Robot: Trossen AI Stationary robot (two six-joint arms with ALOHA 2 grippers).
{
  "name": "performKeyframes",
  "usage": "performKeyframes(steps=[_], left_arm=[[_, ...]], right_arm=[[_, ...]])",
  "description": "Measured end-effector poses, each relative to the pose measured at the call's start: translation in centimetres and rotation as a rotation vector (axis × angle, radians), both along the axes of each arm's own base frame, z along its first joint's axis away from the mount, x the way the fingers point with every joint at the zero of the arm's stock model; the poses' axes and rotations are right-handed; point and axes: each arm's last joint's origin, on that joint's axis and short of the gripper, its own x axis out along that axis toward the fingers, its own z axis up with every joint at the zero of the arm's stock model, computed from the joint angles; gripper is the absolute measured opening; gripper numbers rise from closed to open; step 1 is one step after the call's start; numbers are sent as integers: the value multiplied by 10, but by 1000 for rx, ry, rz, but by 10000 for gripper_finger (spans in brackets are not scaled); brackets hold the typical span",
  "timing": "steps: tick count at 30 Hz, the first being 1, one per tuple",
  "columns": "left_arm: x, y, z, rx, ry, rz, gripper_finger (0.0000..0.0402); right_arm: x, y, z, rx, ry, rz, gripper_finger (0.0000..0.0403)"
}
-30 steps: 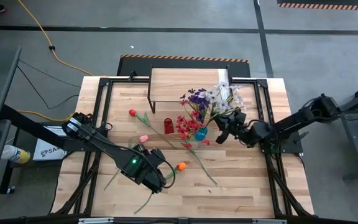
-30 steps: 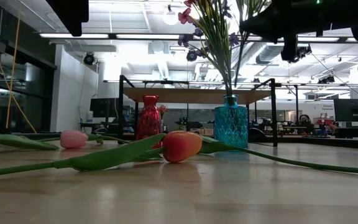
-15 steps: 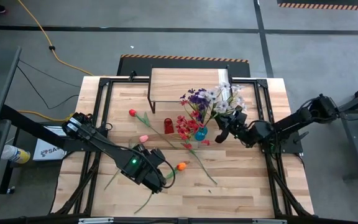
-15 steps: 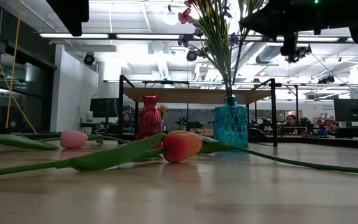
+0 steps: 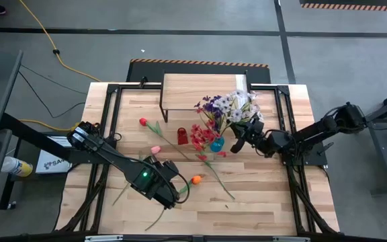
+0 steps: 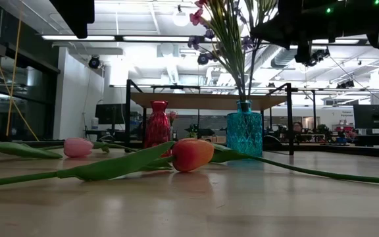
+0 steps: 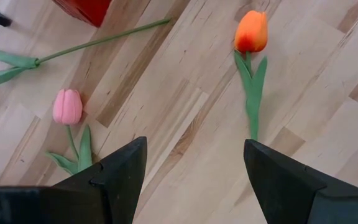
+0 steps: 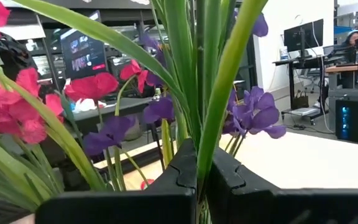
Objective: Pick and place flowers into a vace then onto a shelf
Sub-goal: Put the white flowers into the blue vase
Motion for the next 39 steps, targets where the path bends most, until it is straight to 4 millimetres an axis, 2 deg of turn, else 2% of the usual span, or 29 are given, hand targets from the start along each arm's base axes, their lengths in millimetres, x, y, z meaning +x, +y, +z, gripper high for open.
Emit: performKeyframes(steps=[10, 33, 39], left_arm=[[0, 0, 0, -2, -3, 0, 298], [1, 0, 0, 5, -16, 2, 298], [1, 0, 0, 8, -19, 3, 298]], right_arm=[[1, -3, 0, 48, -37, 19, 0], [3, -2, -15, 93, 81, 40, 0], [4, -1, -16, 121, 68, 83, 19]])
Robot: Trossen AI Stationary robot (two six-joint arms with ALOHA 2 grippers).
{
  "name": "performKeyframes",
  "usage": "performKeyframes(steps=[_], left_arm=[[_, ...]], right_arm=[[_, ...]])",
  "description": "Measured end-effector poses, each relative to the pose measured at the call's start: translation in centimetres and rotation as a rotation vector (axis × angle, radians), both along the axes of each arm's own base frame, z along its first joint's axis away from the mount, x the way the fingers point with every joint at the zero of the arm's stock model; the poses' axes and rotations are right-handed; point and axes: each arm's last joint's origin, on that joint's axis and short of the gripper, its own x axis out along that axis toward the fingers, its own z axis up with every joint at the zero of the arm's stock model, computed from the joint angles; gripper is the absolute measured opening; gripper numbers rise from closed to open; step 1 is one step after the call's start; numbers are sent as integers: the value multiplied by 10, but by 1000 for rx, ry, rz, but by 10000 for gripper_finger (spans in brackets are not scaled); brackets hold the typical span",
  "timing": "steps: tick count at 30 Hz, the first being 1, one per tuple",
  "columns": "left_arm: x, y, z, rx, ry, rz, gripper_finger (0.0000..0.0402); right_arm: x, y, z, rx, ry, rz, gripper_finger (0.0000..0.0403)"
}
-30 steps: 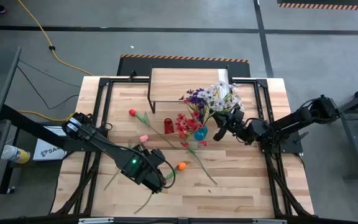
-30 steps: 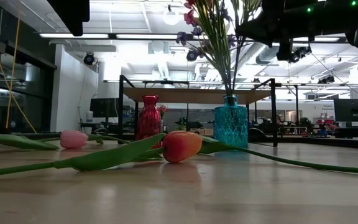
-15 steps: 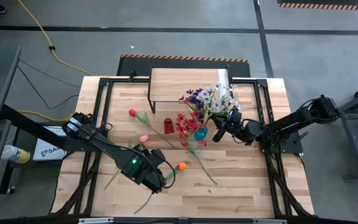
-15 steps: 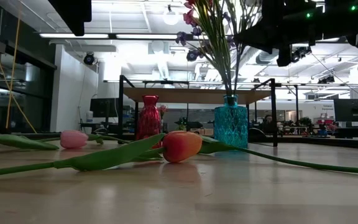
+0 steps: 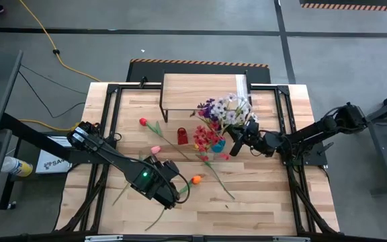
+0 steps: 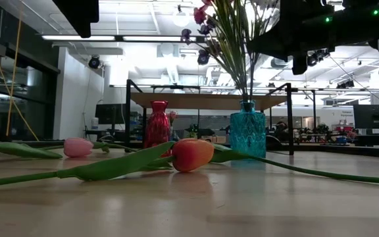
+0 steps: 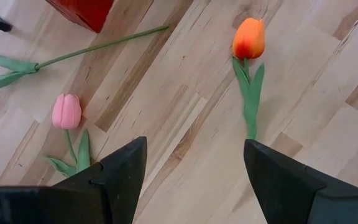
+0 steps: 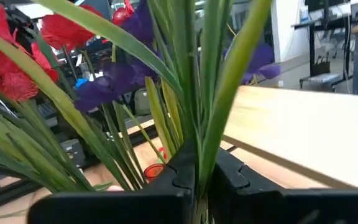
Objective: Pick and place flowers into a vace then onto a shelf
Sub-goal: Put the white flowers into the blue vase
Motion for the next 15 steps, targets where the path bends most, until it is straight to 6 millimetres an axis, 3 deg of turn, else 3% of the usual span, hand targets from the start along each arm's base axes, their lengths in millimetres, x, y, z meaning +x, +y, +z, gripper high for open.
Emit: performKeyframes(steps=[7, 15], left_arm=[[0, 0, 0, -1, -3, 0, 298], [0, 0, 0, -1, -2, 0, 298]], right_arm=[[0, 1, -6, 63, 23, 21, 53], [2, 5, -6, 62, 28, 195, 89]])
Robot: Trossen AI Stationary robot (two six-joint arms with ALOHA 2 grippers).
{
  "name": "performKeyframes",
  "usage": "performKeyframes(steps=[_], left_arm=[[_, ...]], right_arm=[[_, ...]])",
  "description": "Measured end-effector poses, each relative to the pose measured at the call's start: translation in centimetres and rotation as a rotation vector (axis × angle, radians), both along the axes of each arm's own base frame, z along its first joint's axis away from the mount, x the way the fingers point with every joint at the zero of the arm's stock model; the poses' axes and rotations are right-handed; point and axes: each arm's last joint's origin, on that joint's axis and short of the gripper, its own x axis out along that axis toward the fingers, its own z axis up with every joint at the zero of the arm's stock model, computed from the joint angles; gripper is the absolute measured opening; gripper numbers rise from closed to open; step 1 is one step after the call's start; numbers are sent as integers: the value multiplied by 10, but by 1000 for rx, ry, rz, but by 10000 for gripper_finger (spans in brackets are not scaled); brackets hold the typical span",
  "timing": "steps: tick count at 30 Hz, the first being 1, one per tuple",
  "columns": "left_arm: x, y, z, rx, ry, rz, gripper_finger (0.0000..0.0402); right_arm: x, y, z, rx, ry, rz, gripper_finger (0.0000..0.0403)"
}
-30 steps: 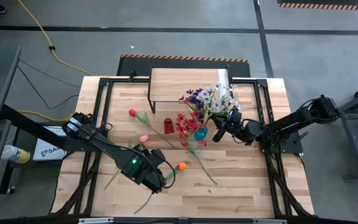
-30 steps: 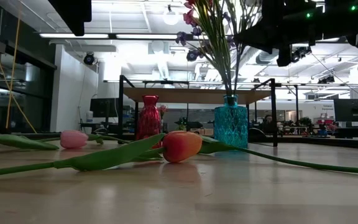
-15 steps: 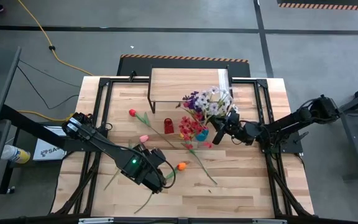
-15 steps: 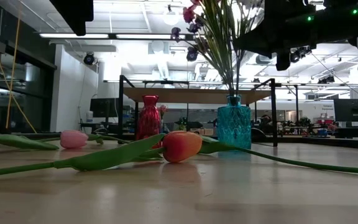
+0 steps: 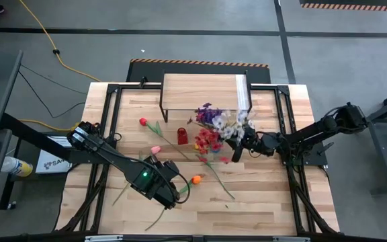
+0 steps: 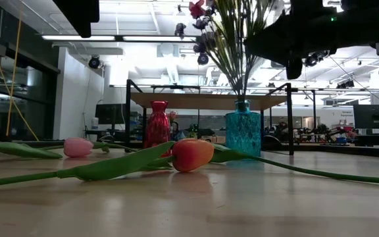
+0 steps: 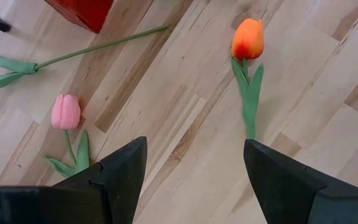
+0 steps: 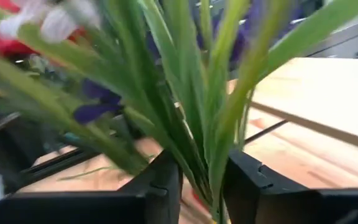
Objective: Pick and place flowers into a vace then onto a shelf
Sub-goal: Put the white flowers into the blue vase
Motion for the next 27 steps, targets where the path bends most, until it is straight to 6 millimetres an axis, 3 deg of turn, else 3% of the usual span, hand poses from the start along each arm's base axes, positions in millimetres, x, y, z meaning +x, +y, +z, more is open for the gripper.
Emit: performKeyframes(steps=[15, 27], left_arm=[[0, 0, 0, -2, 3, -1, 298], [-1, 0, 0, -2, 15, -12, 298]], right_arm=[[-1, 1, -5, -15, 76, 57, 175], [-19, -3, 0, -34, 194, 67, 187]])
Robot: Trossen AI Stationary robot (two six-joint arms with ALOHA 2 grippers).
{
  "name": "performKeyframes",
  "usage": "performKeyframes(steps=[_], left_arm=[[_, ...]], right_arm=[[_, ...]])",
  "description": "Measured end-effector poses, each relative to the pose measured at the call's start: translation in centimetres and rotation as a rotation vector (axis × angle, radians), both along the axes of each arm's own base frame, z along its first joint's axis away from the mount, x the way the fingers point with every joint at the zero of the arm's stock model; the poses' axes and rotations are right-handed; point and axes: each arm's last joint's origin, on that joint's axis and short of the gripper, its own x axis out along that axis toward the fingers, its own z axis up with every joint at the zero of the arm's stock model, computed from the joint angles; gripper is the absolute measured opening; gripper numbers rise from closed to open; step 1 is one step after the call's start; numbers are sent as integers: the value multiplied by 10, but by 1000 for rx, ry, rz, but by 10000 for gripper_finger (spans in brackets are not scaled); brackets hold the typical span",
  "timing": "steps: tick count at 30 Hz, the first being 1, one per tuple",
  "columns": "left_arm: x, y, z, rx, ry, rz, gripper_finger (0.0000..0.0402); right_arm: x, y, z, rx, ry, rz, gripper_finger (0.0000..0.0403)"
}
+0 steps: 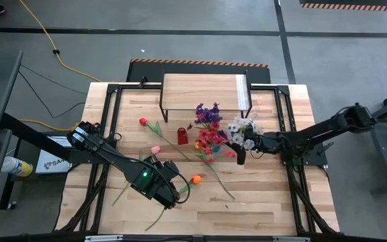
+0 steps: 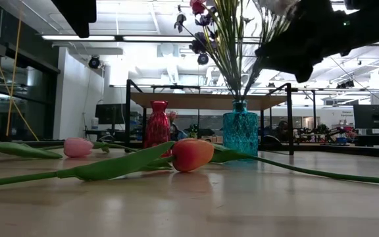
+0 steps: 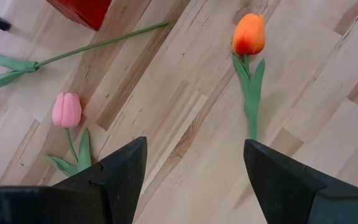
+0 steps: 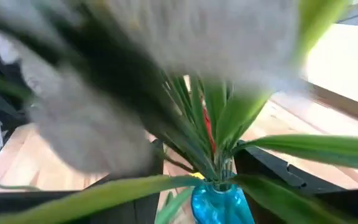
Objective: Pick and place flowers into a vace then onto a shelf
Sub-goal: Put the white flowers into the blue vase
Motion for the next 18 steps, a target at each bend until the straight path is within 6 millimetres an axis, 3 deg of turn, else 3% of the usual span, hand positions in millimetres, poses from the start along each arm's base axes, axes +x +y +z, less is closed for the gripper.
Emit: performKeyframes(steps=[18], left_arm=[[-2, 1, 0, 17, 32, -18, 298]], right_arm=[[-39, -3, 12, 61, 118, 141, 206]])
